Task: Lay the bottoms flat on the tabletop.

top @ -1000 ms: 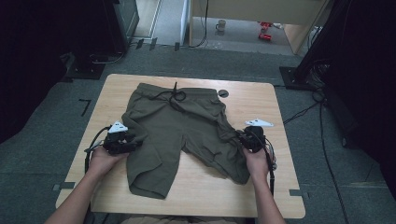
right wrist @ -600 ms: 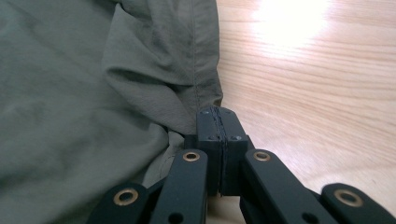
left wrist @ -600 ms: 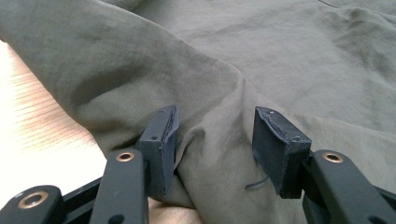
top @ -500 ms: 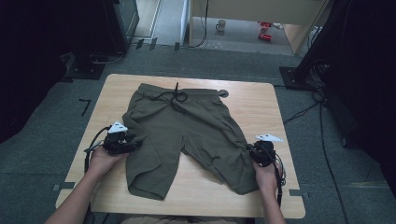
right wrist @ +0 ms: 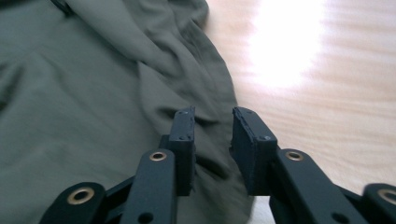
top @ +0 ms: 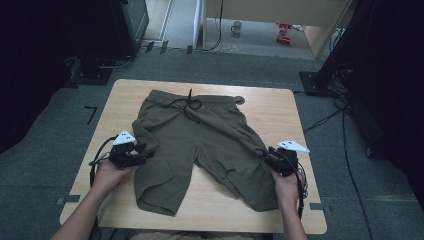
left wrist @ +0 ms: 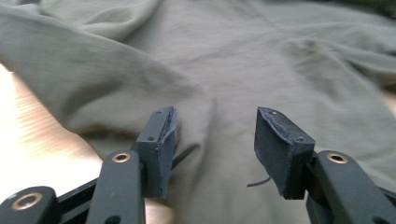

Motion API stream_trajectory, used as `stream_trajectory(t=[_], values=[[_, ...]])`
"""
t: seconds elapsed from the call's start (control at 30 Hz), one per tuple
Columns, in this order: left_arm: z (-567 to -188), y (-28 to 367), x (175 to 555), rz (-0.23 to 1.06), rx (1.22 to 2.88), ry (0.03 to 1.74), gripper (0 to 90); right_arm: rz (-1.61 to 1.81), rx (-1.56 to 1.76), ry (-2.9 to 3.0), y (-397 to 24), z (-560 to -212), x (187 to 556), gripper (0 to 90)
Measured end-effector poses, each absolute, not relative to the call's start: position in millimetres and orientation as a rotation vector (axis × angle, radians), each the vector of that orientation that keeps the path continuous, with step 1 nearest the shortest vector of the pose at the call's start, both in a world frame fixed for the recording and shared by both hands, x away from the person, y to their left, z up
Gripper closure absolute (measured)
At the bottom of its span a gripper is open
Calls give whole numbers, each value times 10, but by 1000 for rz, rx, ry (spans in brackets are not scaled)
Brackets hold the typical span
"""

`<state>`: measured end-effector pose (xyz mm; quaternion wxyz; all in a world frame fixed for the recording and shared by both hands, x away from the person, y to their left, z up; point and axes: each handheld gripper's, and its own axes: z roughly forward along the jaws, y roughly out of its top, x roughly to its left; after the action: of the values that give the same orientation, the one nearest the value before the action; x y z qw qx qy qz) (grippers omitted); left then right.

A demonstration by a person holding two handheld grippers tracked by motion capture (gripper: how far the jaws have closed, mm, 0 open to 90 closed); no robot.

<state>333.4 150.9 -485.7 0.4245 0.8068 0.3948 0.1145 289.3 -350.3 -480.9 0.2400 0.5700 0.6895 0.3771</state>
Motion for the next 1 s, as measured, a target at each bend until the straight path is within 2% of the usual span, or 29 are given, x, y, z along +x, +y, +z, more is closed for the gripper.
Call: stream_trajectory(t=[0.37,0.67,0.77,0.83,1.0], values=[[-4932,1254,2991,245,2052,892,427,1126,1498,1946,-3265,-4776,2980,604],[-5126,1152,3037,276,2147,905,414,1136,1444,2026,-3032,-4857,3089,585],[-5135,1143,3040,317,2147,905,454,1115,1436,2066,-2978,-4928,3140,574],[-5135,1127,3029,363,2156,910,518,1085,1435,2110,-2945,-5000,3192,566],[-5122,1135,3023,380,2160,923,779,1006,1422,2175,-2870,-5150,3268,547]])
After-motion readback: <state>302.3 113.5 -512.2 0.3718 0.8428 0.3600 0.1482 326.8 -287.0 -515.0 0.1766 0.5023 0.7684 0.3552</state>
